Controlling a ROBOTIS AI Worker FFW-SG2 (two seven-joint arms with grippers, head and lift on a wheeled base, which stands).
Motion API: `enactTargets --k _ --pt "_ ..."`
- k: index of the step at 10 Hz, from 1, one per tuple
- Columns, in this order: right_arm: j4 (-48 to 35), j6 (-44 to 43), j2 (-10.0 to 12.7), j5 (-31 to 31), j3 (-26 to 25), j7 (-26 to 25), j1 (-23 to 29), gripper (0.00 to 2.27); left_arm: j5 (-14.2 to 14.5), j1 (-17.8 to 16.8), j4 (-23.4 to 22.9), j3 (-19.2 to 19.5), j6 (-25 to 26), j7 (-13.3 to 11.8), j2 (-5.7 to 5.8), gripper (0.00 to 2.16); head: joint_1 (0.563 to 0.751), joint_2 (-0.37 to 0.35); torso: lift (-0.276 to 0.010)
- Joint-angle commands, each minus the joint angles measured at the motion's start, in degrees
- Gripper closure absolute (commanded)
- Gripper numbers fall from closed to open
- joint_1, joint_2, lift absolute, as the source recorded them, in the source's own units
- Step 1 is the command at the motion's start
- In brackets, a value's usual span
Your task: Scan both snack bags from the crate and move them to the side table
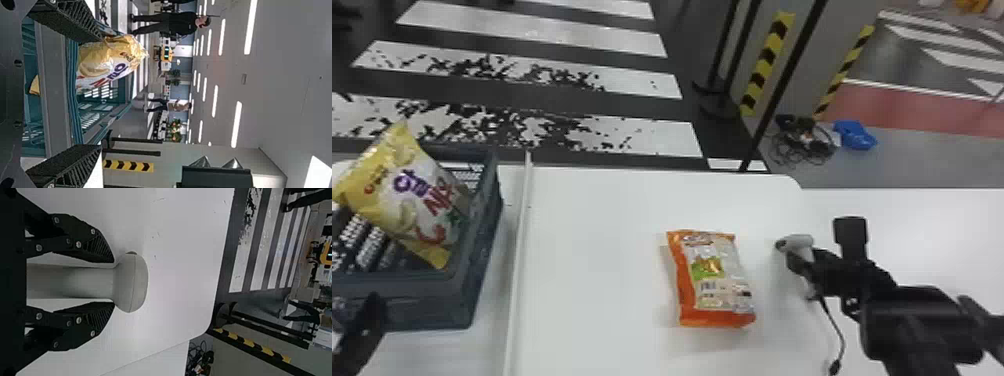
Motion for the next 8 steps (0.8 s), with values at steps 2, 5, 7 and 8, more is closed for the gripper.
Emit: enactTargets --k 2,5,7,8 --pt "-4.37 3.02 0.34 -0.41 -1.08 -0.94 1.79 0.02 0.00 0.05 -0.09 0.03 -0.04 0.00 0.00 0.03 0.695 -0.270 -0.099" --pt "-17.82 10.40 1.05 -4.71 -5.21 -1.29 9.26 0.05 0.00 0.05 -0.09 0.03 0.14 0.00 0.09 0.03 0.695 -0.283 -0.099" --pt "-26.87 14.09 2.28 -9.37 -8.20 0.03 15.23 0.06 0.00 0.05 -0.09 -0.06 0.14 0.00 0.09 0.03 0.695 -0.290 -0.099" --pt "-31.00 17.08 2.98 -11.83 -9.35 1.35 17.34 0.06 0.00 0.05 -0.09 -0.06 0.14 0.00 0.18 0.03 0.695 -0.287 -0.099"
